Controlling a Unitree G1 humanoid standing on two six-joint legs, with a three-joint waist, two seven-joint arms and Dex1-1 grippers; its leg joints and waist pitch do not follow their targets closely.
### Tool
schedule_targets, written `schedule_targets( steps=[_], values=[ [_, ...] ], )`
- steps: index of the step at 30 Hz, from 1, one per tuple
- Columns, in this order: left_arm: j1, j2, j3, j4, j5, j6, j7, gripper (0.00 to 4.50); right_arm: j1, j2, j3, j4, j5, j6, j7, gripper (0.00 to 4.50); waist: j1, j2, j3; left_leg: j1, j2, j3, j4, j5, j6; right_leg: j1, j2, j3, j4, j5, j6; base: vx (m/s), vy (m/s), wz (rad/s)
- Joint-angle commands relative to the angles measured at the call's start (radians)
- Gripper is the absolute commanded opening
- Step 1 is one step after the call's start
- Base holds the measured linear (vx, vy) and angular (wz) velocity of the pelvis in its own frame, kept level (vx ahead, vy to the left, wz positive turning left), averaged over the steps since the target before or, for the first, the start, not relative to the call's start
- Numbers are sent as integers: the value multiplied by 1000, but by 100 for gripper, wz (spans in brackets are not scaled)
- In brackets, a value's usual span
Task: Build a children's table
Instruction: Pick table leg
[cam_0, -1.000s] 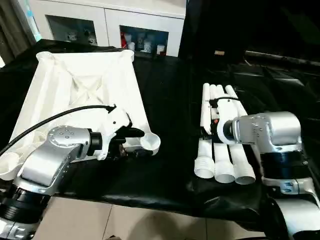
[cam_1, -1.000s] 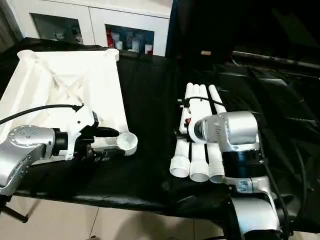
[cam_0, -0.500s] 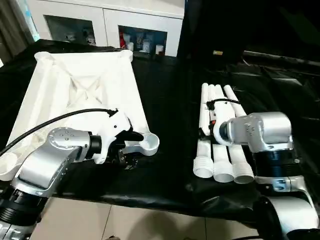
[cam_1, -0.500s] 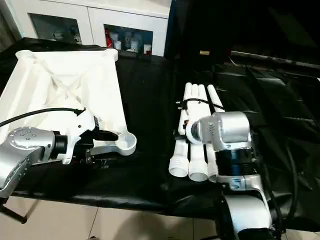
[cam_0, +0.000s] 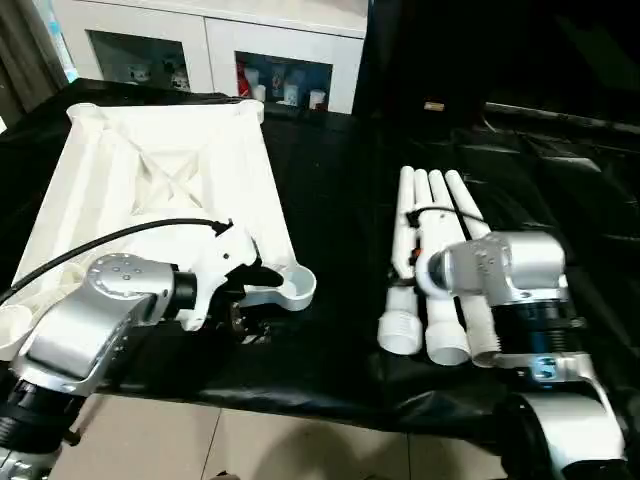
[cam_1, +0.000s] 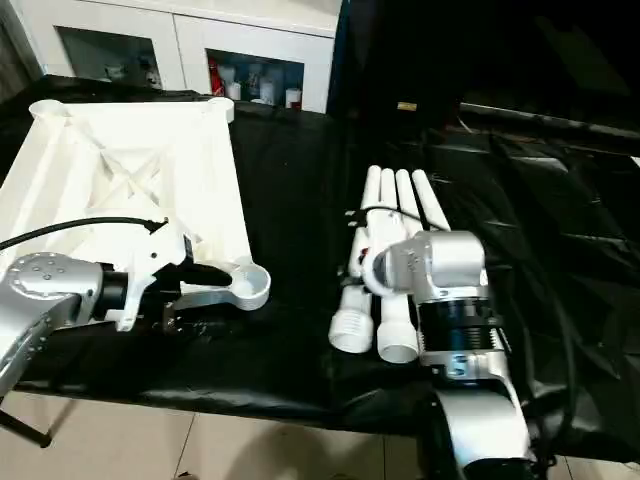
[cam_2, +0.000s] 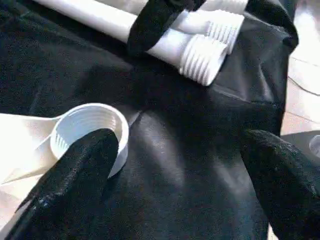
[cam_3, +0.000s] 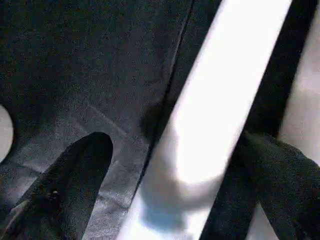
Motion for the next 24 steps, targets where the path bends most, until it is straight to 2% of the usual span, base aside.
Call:
schedule_targets(
  steps=[1,2,5,6,8,10,14,15,18,20,24],
  values=[
    [5,9,-8,-23,-10,7,-7,444,-17,-3,-13,24,15,-12,-3,450,1,13,-65,5,47,-11,-83,-12,-59,60,-79,59,-66,-68,-189,0,0,0],
    [5,9,-8,-24,-10,8,-6,444,-18,-2,-13,30,15,-16,-3,450,0,8,-64,6,48,-10,-83,-19,-60,58,-79,59,-68,-80,-183,0,0,0],
    [5,10,-10,-29,-13,9,-5,444,-25,3,-27,55,15,-28,-6,450,1,11,-64,5,48,-11,-83,-18,-61,57,-78,60,-67,-90,-176,0,0,0],
    [5,10,-11,-31,-14,10,-4,449,-29,2,-27,70,12,-38,-5,431,1,7,-66,5,48,-11,-83,-9,-59,57,-79,58,-66,-90,-175,0,0,0],
    [6,9,-11,-34,-13,10,-2,450,-30,1,-25,83,10,-48,-4,420,1,7,-65,4,48,-11,-83,-6,-59,56,-78,58,-66,-85,-173,0,0,0],
    [7,7,-10,-37,-12,10,1,450,-29,-3,-16,93,6,-57,0,403,2,1,-66,4,48,-11,-83,9,-54,57,-77,58,-63,-65,-173,0,0,0],
    [10,7,-8,-40,-11,10,5,450,-25,-2,-10,112,8,-70,0,369,1,2,-66,5,48,-10,-83,12,-55,57,-77,57,-63,-53,-175,0,0,0],
    [12,6,-9,-44,-12,11,7,450,-25,-2,-10,120,9,-75,-1,369,1,-3,-67,4,48,-9,-82,13,-53,57,-76,57,-63,-52,-175,0,0,0],
    [15,2,-11,-50,-14,15,10,450,-29,-2,-17,133,12,-80,-5,343,0,0,-66,5,48,-10,-83,-1,-57,55,-77,57,-65,-75,-171,0,0,0],
    [15,-1,-13,-50,-13,14,13,450,-30,-4,-18,139,13,-83,-3,334,1,-2,-65,5,48,-10,-83,-6,-58,55,-77,57,-66,-81,-170,0,0,0],
    [14,-4,-16,-42,-7,7,15,450,-25,-5,-23,152,16,-89,-2,290,0,-3,-67,4,48,-10,-82,9,-58,56,-76,57,-62,-51,-174,0,0,0]
  ],
)
